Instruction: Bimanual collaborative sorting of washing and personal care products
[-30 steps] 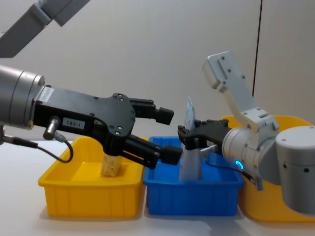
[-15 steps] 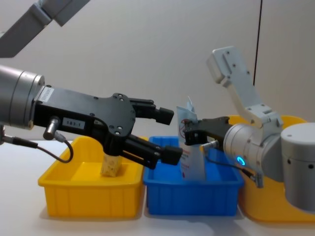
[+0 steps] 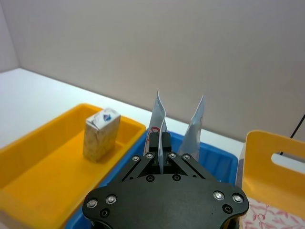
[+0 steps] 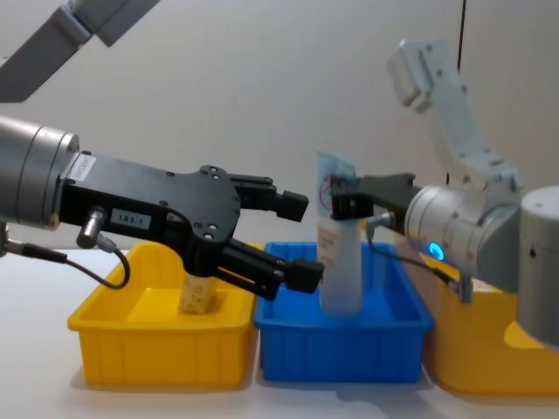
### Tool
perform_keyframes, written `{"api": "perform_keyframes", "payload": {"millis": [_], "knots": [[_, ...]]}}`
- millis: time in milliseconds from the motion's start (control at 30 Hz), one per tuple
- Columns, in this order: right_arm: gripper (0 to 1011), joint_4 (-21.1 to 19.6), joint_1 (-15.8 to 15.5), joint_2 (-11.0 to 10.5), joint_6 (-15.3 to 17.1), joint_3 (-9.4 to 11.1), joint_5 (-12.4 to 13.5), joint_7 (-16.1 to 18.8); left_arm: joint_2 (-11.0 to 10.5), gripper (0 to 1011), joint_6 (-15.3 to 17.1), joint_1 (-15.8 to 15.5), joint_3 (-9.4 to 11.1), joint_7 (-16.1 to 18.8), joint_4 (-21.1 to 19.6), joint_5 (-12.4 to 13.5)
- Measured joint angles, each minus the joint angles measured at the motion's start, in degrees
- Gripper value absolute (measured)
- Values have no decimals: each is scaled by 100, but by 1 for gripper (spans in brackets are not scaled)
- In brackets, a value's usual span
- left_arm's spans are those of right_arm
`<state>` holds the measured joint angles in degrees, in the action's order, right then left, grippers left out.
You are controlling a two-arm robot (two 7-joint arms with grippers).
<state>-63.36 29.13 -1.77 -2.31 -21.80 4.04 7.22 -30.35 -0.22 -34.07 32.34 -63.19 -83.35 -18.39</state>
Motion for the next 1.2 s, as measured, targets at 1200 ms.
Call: {"api": "perform_keyframes", "payload": {"millis": [1200], "knots": [[0,-1896,-576,-618,17,819,-267,-272,0,1002,0,0,0,0,0,0]]}}
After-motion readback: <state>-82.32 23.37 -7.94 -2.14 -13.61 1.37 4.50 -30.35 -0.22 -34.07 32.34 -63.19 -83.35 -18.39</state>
